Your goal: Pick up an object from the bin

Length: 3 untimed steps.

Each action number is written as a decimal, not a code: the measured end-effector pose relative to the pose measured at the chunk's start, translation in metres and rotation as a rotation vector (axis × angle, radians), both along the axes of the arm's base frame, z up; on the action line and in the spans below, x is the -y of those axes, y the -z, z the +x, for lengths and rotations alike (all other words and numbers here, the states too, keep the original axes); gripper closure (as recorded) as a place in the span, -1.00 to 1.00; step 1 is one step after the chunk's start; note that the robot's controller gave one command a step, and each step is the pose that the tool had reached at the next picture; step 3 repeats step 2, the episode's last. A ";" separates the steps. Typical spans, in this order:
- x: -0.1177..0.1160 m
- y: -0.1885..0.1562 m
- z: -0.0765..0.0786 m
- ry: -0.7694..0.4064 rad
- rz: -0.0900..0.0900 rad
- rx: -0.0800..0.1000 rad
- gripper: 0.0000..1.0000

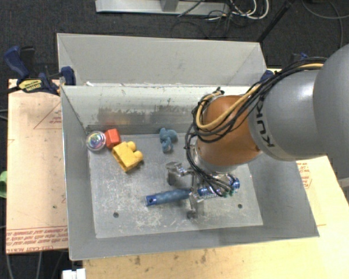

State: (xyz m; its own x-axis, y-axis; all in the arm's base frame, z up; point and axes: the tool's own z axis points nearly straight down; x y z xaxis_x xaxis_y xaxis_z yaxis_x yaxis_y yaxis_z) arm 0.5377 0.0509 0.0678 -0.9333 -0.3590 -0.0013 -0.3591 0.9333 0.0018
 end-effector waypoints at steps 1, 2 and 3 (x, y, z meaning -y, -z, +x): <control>0.000 -0.001 0.001 0.000 0.000 0.002 1.00; -0.001 -0.101 0.003 0.002 -0.001 0.009 1.00; -0.001 -0.101 0.003 0.002 -0.001 0.009 1.00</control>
Offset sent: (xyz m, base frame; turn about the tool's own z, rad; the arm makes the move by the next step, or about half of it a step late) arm 0.0000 0.0000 0.0000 0.0000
